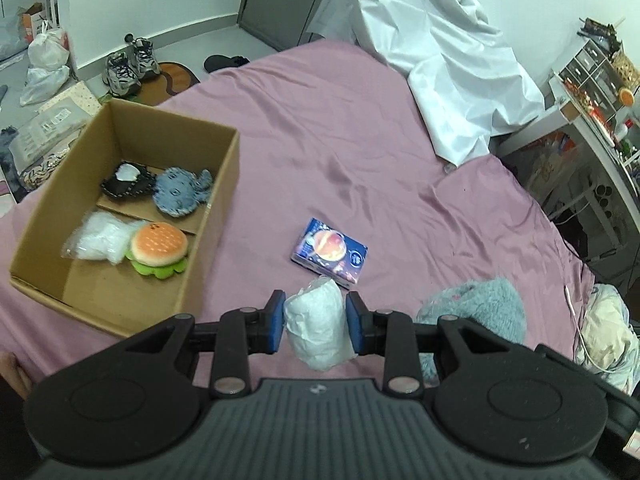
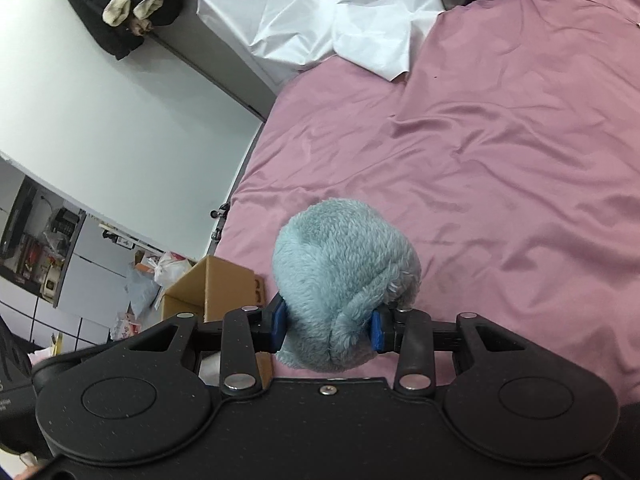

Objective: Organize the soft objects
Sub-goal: 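Carry the grey plush with the right gripper and white ball with the left over the box, then open both grippers to drop the white ball and grey plush into the box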

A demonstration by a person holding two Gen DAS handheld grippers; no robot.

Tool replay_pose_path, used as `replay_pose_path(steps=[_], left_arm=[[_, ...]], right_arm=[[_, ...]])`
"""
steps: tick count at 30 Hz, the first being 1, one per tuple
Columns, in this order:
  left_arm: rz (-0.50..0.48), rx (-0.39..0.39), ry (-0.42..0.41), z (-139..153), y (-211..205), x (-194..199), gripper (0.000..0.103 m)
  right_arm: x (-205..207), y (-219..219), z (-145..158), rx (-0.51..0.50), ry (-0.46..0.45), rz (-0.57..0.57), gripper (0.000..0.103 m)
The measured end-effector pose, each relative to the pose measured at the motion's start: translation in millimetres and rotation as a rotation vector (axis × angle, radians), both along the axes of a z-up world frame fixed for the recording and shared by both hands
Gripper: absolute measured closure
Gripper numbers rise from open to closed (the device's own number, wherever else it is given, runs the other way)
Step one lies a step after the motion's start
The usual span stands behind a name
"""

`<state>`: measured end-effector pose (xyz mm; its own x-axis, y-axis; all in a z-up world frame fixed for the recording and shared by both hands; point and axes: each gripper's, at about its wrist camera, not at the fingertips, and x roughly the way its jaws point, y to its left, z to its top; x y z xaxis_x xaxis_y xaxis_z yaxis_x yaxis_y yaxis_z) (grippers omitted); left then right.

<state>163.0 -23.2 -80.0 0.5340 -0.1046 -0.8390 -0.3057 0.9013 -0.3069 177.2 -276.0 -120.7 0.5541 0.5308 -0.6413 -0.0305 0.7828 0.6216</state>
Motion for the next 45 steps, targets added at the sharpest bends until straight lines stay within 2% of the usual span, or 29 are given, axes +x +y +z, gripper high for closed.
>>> replay_pose_path(steps=[18, 35, 45], left_arm=[[0.085, -0.023, -0.037, 12, 63, -22, 0.072], [0.222, -0.031, -0.025, 6, 146, -37, 0.072], [0.261, -0.032, 0.004, -2, 174, -41, 0.07]], right_arm=[[-14, 54, 27, -0.014, -0.059, 0.062, 0.065], [-18, 116, 49, -0.048, -0.104, 0.14, 0.065], [-15, 163, 56, -0.078, -0.113, 0.201, 0.064]])
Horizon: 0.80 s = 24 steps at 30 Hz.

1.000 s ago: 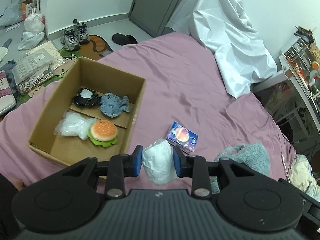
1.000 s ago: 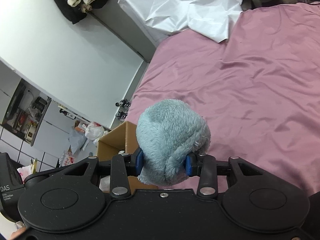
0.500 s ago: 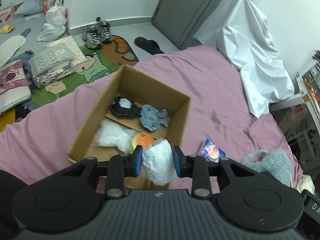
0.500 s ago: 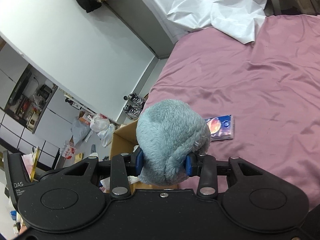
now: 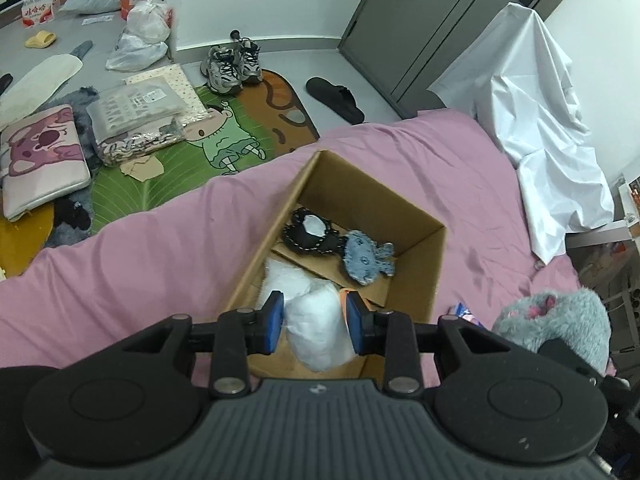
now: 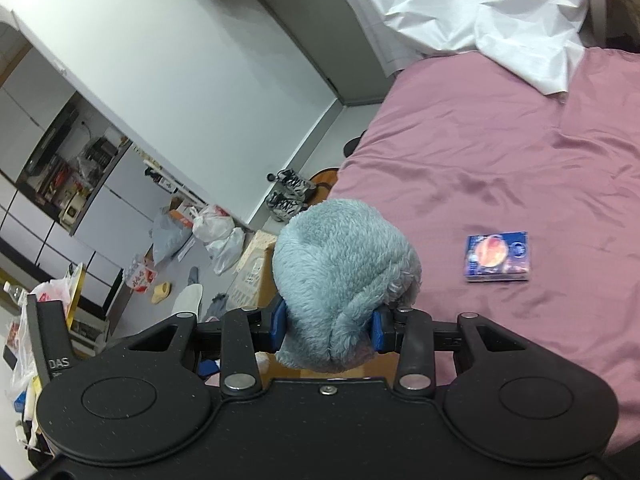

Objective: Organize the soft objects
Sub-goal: 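Open both grippers to drop the white ball and grey plush into the box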

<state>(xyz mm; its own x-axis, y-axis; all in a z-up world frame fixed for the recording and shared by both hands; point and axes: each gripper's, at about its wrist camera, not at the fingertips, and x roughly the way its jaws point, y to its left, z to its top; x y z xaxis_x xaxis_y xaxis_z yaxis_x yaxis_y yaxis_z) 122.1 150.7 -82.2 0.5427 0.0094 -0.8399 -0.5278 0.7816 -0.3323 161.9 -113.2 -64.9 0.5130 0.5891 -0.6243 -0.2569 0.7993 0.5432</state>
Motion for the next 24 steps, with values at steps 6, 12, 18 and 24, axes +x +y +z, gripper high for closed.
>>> replay_pose_path(steps=[6, 12, 18, 24], left_arm=[[0.006, -0.039, 0.005, -5, 11, -2, 0.064], [0.007, -0.026, -0.007, 0, 15, -8, 0.057], [0.02, -0.004, -0.019, 9, 22, -13, 0.049], [0.019, 0.041, -0.03, 20, 17, -14, 0.036]], right_arm=[[-2, 20, -3, -0.027, 0.008, 0.015, 0.064], [-1, 32, -4, -0.029, 0.012, 0.026, 0.064], [0, 46, -1, -0.009, 0.011, 0.041, 0.061], [-3, 46, 3, 0.026, 0.004, 0.054, 0.025]])
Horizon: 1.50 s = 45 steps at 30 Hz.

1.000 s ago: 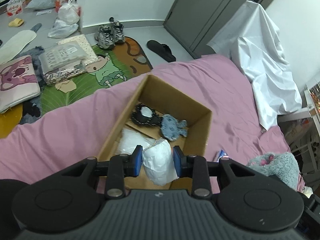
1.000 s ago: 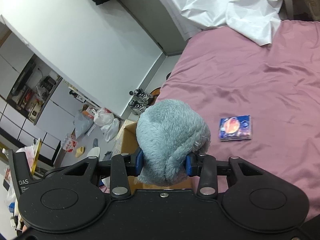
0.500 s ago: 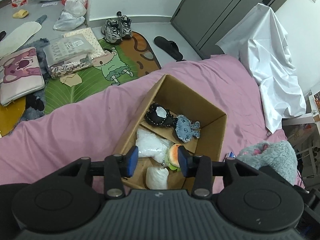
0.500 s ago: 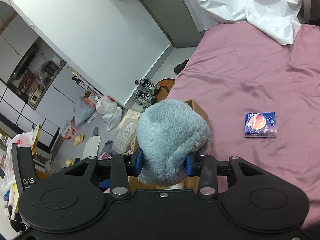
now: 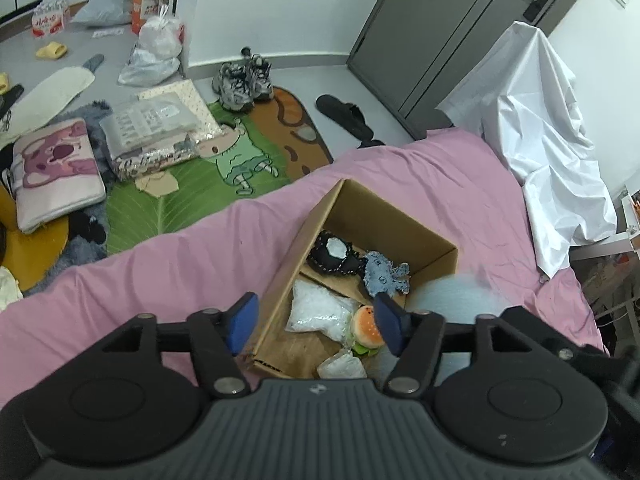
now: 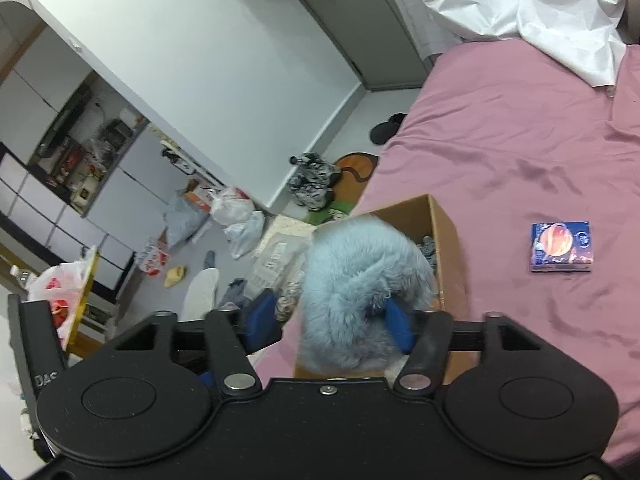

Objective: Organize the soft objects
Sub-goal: 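Open both grippers to drop the white ball and grey plush into the box, then withdraw both grippers from the box toward the blue tissue pack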

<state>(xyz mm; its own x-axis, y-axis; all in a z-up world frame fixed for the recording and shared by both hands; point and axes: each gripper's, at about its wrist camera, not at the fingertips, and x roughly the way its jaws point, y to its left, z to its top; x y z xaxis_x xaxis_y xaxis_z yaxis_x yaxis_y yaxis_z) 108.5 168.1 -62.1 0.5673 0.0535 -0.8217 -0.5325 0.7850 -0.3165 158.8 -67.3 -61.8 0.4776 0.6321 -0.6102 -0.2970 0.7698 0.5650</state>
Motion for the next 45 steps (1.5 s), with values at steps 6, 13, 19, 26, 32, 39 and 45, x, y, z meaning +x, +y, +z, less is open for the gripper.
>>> replay_pose_path(steps=[6, 13, 19, 26, 32, 39, 45], left_arm=[[-0.034, 0.059, -0.023, 11, -20, 2, 0.019], [-0.104, 0.088, 0.021, 11, -50, 7, 0.007], [-0.144, 0.107, 0.005, 18, -75, 8, 0.002], [-0.181, 0.13, -0.015, 21, -103, 12, 0.001], [-0.221, 0.139, -0.033, 22, -126, 18, 0.0], [-0.241, 0.158, -0.045, 21, -150, 27, 0.0], [-0.276, 0.151, -0.039, 14, -167, 36, 0.0]], right_arm=[[-2, -24, 5, -0.006, -0.004, -0.058, 0.008], [-7, -58, 6, -0.028, -0.03, -0.116, 0.0], [-6, -93, 0, -0.026, -0.005, -0.164, 0.0], [-6, -130, -3, -0.024, -0.006, -0.206, 0.0], [-4, -153, -6, -0.036, -0.017, -0.227, 0.0], [2, -178, -13, -0.047, -0.033, -0.264, 0.0], [10, -195, -21, -0.045, -0.02, -0.249, 0.0]])
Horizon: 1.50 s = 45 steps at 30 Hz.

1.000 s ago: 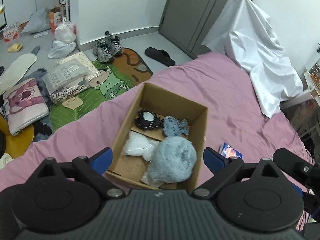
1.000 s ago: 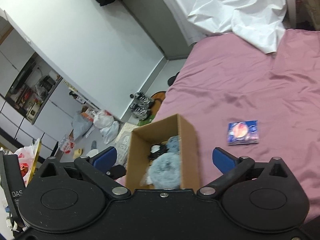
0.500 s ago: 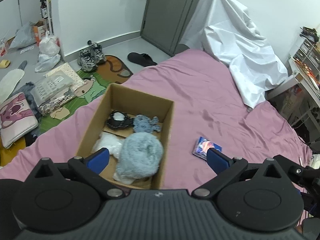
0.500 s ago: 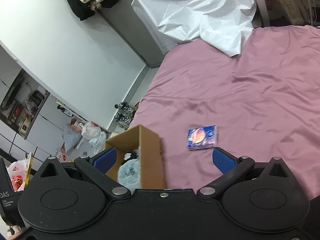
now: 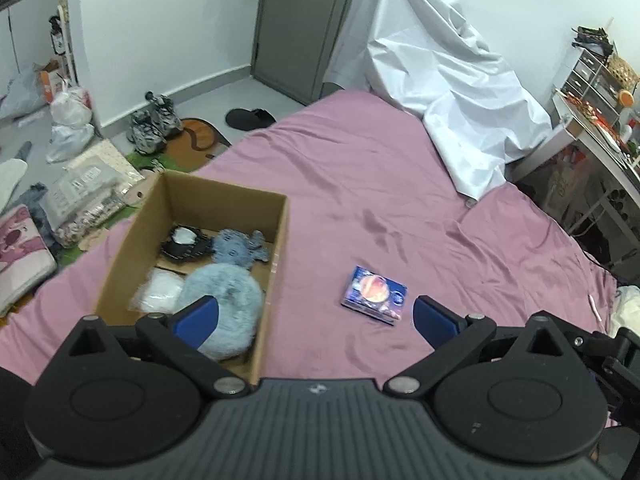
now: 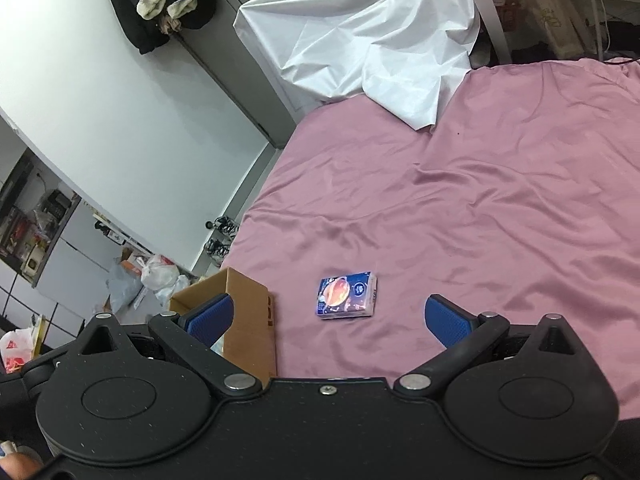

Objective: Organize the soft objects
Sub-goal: 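Withdraw both grippers from the box toward the blue tissue pack, then lower the right gripper onto the blue tissue pack and close on it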

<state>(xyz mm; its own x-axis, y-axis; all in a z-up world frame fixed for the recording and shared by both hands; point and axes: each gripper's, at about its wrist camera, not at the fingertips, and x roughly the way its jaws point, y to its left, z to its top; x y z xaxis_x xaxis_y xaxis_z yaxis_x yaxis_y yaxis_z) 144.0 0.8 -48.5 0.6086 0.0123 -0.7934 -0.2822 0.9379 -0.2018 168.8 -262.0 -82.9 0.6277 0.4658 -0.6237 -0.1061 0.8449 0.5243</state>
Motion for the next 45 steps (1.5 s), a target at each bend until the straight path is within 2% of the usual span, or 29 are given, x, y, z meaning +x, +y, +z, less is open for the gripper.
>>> replay_pose_path(steps=[7, 11, 15, 23, 27, 33, 39, 45], left_arm=[[-0.026, -0.003, 0.037, -11, -20, 14, 0.0], [-0.021, -0.05, 0.078, -21, -26, 26, 0.0], [-0.014, -0.043, 0.105, -30, -34, 37, 0.001], [-0.009, -0.029, 0.14, -53, -49, 61, 0.001], [-0.029, -0.024, 0.149, -66, -56, 72, 0.001], [-0.083, -0.009, 0.157, -90, -65, 89, 0.002], [-0.103, -0.006, 0.164, -111, -68, 100, 0.002], [-0.131, -0.004, 0.158, -126, -74, 106, 0.003]], right_arm=[[8, -20, -12, 0.018, 0.01, -0.016, 0.0], [14, -35, -27, 0.097, 0.055, -0.044, 0.0], [21, -40, -35, 0.109, 0.067, -0.065, 0.0], [44, -41, -61, 0.175, 0.153, -0.058, 0.002], [54, -42, -75, 0.218, 0.206, -0.055, 0.004], [67, -52, -92, 0.264, 0.267, -0.113, 0.005], [82, -50, -105, 0.244, 0.309, -0.133, 0.008], [94, -43, -113, 0.261, 0.327, -0.101, 0.009]])
